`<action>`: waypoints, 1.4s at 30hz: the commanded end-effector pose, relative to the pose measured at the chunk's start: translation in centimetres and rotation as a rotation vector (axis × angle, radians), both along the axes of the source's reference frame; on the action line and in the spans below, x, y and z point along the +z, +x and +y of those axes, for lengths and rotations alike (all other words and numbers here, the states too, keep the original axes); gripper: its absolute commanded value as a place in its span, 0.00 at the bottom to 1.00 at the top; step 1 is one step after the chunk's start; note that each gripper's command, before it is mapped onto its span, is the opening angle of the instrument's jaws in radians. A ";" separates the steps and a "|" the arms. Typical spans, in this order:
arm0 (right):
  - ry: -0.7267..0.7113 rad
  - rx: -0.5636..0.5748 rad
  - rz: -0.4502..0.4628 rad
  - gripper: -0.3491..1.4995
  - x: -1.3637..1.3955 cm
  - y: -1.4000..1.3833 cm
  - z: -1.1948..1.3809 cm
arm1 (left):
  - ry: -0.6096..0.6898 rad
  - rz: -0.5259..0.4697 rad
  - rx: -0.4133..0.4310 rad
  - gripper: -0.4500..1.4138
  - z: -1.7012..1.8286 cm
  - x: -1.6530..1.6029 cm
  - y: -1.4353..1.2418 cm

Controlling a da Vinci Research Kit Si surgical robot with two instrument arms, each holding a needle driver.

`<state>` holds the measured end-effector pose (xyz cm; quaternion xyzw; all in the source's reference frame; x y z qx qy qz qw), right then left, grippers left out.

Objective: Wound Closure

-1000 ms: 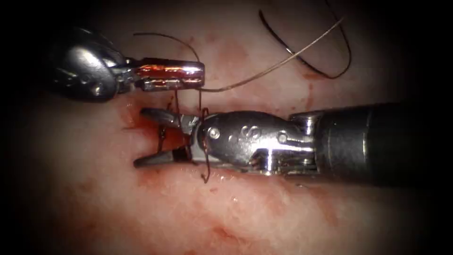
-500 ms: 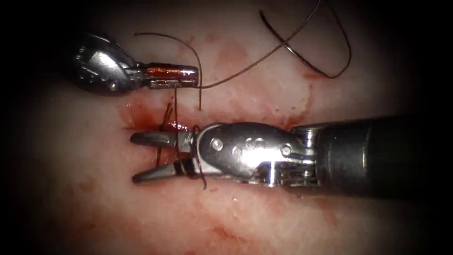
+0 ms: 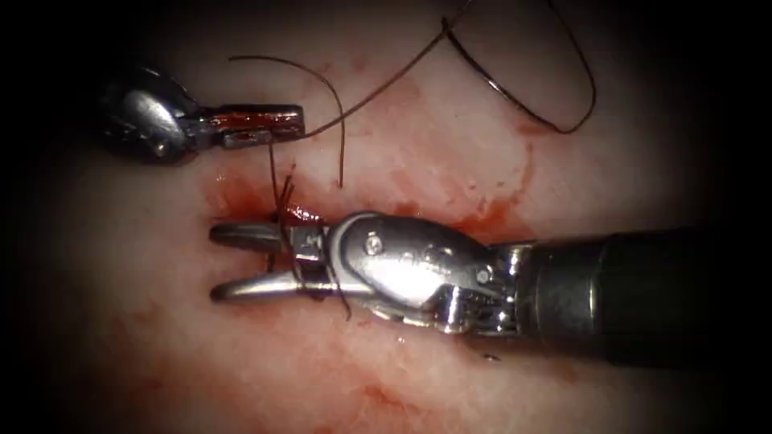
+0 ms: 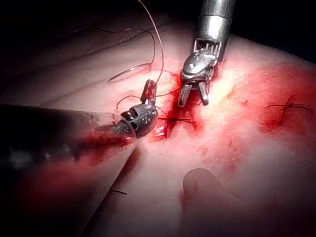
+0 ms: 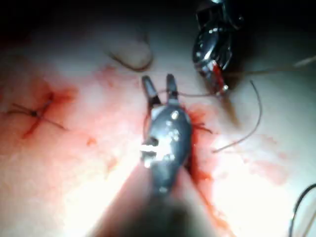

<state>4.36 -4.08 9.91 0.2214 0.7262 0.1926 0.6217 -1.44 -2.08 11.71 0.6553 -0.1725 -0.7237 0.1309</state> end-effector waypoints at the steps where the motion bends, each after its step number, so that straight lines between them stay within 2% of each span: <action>1: 0.024 0.014 0.004 0.65 0.04 0.07 0.00 | 0.004 -0.005 -0.003 0.00 -0.02 0.06 -0.05; 4: 0.082 0.045 0.059 0.67 0.02 0.04 0.05 | 0.006 -0.018 -0.016 0.00 -0.11 0.10 -0.03; 10: 0.106 0.069 0.093 0.65 -0.04 0.02 0.08 | 0.006 -0.025 -0.022 0.00 -0.21 0.18 -0.03; 19: 0.113 0.101 0.073 0.60 0.02 -0.18 0.17 | 0.040 -0.075 -0.055 0.00 -0.36 0.11 0.23; 24: 0.114 0.104 0.071 0.57 0.02 -0.18 0.17 | 0.046 -0.074 -0.067 0.00 -0.45 0.04 0.18; 42: 0.122 0.182 0.026 0.49 0.14 -0.34 0.32 | 0.086 -0.136 -0.032 0.00 -0.77 -0.22 0.11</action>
